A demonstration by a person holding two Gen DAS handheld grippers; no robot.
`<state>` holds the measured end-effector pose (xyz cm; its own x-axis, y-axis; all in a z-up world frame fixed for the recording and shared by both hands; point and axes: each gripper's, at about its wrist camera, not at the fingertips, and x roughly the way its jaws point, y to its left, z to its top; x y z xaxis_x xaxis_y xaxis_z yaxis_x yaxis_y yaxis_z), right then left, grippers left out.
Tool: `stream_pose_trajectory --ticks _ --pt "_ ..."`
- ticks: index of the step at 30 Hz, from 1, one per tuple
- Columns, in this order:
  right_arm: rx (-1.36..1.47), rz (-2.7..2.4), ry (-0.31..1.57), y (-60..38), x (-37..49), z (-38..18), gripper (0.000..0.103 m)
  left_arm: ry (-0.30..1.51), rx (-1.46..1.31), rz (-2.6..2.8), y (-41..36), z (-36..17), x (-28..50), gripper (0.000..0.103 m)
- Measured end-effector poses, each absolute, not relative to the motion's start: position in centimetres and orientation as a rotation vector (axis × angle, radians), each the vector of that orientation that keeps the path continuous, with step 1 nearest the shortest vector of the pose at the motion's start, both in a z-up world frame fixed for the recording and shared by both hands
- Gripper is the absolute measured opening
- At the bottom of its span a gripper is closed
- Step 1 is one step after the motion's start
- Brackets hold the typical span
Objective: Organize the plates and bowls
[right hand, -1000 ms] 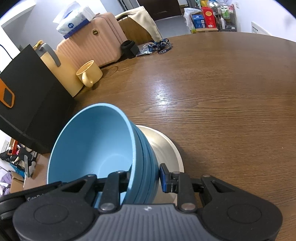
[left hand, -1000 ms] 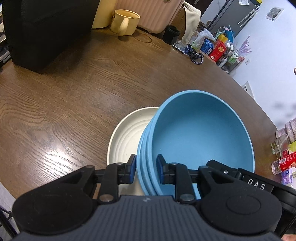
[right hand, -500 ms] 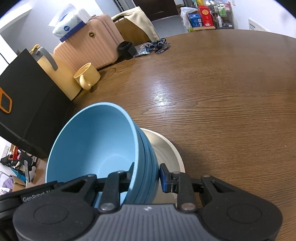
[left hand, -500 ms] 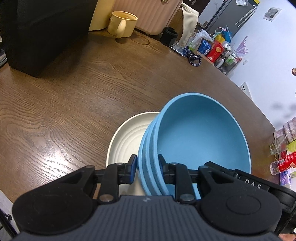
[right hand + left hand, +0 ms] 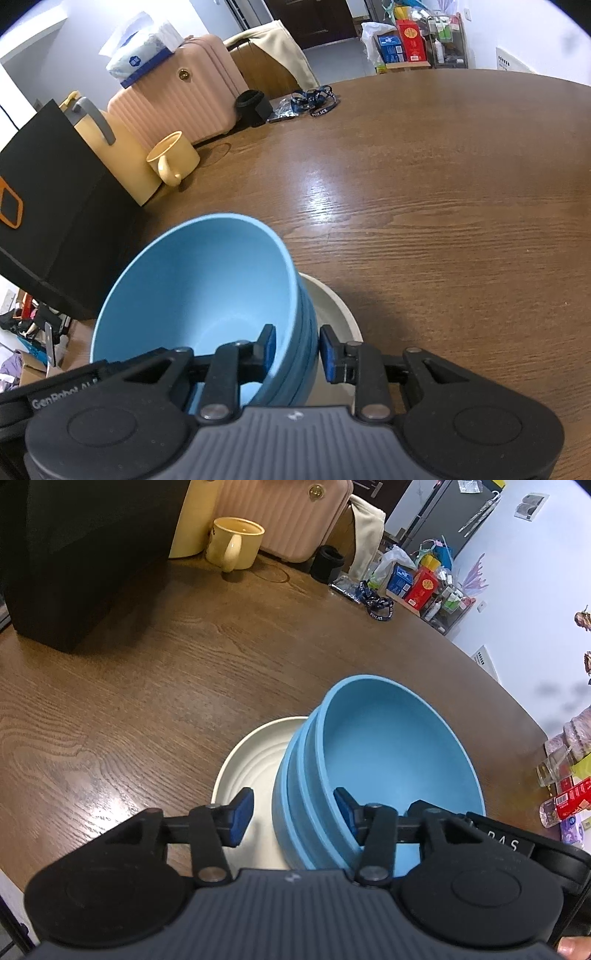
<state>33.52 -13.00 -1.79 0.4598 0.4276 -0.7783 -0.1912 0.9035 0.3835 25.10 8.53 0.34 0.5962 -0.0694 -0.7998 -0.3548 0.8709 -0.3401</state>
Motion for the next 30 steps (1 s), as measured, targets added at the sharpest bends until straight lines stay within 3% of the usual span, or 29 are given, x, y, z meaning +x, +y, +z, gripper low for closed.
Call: stream_pose_trajectory --ticks 3,10,13,17,19,30 --pt "0.251 0.379 1.015 -13.0 33.5 -1.6 0.030 0.921 -0.495 0.181 8.5 0.5 25.1 0.059" --pt "0.245 0.375 0.956 -13.6 32.9 -0.9 0.072 0.863 -0.474 0.211 9.2 1.5 24.3 0.087" --pt "0.266 0.393 0.928 -14.1 32.5 -0.5 0.086 0.831 -0.460 0.213 9.3 1.9 23.8 0.095" --pt "0.283 0.398 0.887 -15.1 31.5 0.1 0.091 0.786 -0.439 0.210 9.5 2.4 23.0 0.102" --pt "0.292 0.399 0.868 -15.5 31.0 0.4 0.103 0.761 -0.424 0.200 9.3 2.7 22.4 0.103" --pt "0.235 0.349 0.641 -17.3 24.7 3.4 0.103 0.520 -0.306 0.144 7.6 5.4 16.7 0.103"
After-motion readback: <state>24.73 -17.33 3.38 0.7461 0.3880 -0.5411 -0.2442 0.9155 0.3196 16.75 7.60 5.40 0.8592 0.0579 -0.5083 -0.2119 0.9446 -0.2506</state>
